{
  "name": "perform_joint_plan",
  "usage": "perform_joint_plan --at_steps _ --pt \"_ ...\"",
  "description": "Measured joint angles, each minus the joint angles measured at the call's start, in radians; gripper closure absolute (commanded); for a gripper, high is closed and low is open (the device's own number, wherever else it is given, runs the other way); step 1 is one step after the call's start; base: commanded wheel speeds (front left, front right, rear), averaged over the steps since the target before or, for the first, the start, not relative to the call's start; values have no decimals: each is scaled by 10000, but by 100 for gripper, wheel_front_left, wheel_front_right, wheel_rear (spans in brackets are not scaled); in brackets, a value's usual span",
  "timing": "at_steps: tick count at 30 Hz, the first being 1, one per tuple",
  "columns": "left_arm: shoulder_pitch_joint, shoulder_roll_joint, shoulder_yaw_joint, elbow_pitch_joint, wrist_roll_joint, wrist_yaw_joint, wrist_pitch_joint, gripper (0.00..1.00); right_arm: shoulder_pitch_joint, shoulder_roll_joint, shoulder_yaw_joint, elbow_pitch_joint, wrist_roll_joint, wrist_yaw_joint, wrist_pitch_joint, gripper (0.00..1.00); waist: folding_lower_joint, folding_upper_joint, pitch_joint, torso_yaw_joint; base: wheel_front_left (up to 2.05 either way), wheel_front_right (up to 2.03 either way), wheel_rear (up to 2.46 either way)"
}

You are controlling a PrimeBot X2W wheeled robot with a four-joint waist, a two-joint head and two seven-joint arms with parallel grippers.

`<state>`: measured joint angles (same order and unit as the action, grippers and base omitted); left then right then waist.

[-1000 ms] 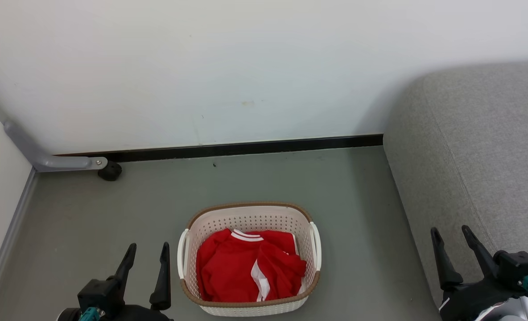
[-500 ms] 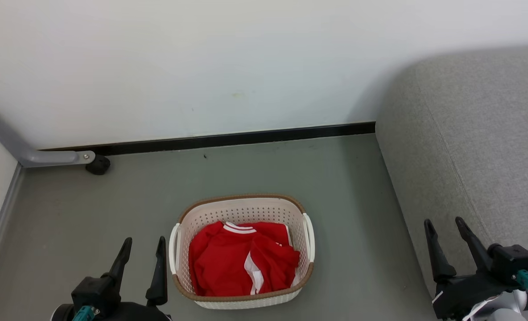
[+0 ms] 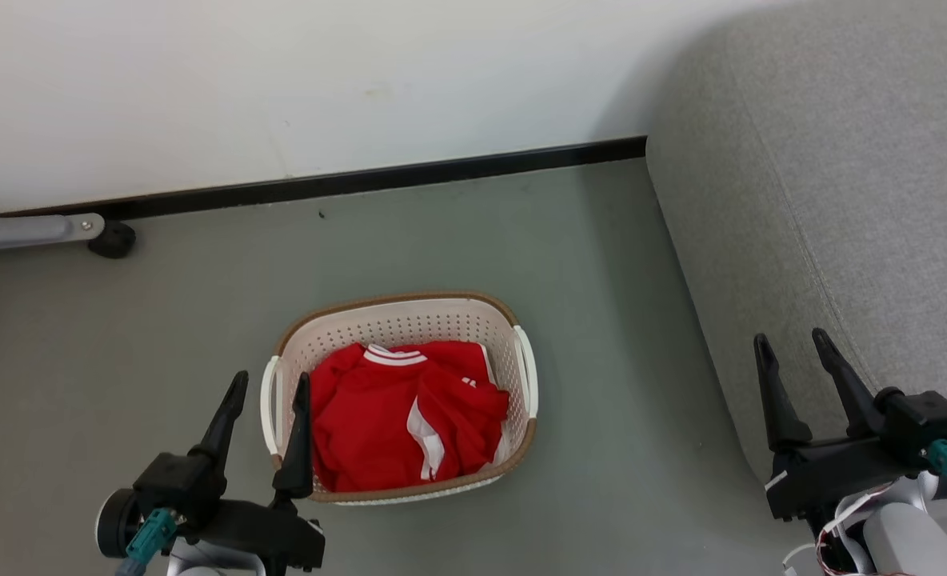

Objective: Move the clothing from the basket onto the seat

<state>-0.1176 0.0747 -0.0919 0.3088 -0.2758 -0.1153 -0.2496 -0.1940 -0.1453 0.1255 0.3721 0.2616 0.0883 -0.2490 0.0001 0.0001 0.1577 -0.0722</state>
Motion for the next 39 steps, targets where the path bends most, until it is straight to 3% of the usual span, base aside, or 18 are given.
perform_joint_plan --at_steps 17,24,39 --pt "-1912 180 -516 59 702 -81 0 0 -1490 405 -81 -614 -157 86 -2 0 1 1 2332 -694 0 0 0" --pt "-3106 401 -589 740 961 -81 21 0 -1993 560 -113 -673 -157 102 -4 0 1 1 3473 -972 0 0 0" --pt "-4525 516 -387 2291 1030 201 1168 0 -2693 692 -144 -662 -161 190 -4 0 0 1 5044 -1472 0 0 0"
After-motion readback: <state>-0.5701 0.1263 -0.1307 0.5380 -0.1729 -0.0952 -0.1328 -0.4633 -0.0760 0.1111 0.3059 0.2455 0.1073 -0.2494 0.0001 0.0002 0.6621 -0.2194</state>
